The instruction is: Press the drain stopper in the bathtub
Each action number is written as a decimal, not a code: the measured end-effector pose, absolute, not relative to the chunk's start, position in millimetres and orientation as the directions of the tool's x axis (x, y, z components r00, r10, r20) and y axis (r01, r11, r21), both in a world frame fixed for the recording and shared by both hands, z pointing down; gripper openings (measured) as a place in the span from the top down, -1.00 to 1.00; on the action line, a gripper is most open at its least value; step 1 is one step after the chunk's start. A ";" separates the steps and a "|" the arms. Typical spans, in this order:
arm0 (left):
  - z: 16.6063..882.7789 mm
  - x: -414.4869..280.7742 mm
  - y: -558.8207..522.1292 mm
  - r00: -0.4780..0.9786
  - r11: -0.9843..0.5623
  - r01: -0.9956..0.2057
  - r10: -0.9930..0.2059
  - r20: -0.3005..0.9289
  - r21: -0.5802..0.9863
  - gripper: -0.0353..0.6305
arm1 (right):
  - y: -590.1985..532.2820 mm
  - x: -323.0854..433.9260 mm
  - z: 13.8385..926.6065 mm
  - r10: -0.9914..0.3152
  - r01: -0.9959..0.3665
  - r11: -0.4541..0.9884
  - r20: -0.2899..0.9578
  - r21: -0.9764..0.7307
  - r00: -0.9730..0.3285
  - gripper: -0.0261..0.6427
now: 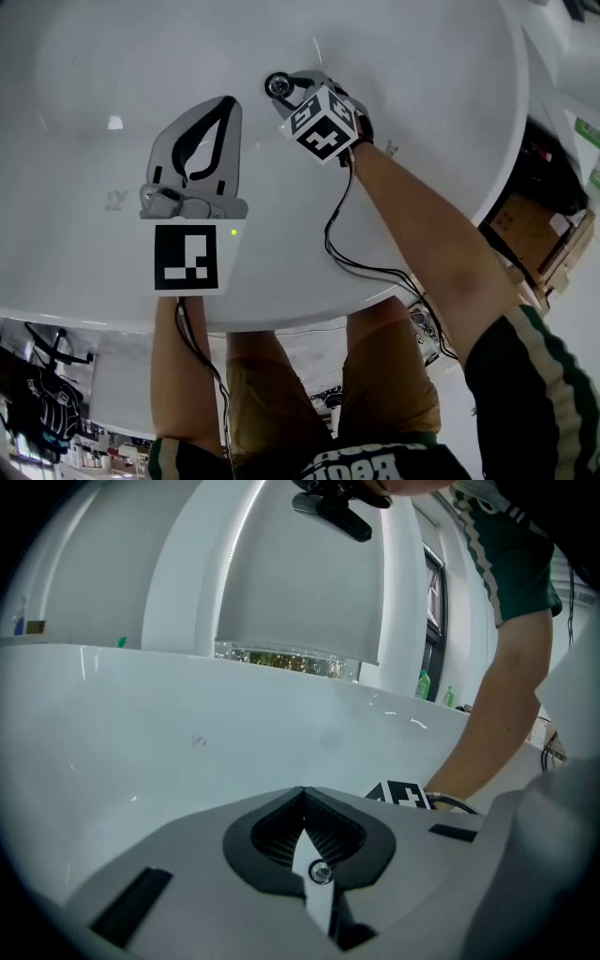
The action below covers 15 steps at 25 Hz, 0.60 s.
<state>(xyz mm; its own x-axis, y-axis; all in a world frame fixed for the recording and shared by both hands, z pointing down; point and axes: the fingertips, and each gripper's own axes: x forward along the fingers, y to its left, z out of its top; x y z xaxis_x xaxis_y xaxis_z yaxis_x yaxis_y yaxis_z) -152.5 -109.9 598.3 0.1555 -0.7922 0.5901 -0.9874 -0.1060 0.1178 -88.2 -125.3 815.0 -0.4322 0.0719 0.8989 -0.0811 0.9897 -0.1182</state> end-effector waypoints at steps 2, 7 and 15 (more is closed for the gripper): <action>587.3 -151.6 -115.7 0.154 -0.096 -0.987 -0.798 0.583 0.130 0.88 | -128.0 -91.2 797.8 0.070 -0.093 0.988 0.890 -0.124 -0.450 0.42; 548.8 -145.6 -135.1 0.165 -0.109 -0.985 -0.818 0.551 0.132 0.88 | -131.2 -91.4 758.7 0.058 -0.121 0.984 0.875 -0.132 -0.480 0.44; 492.4 -118.5 -151.9 0.219 -0.174 -0.976 -0.834 0.507 0.135 0.88 | -141.2 -79.0 684.1 0.015 -0.172 0.977 0.840 -0.128 -0.542 0.47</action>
<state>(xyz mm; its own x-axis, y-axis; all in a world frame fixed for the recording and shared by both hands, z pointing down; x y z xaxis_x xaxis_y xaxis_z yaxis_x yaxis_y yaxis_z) -118.5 -151.9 492.4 0.2187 -0.8336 0.5073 -0.9755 -0.1739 0.1348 -79.0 -141.2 684.1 -0.5421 0.0148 0.8402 -0.1722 0.9767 -0.1283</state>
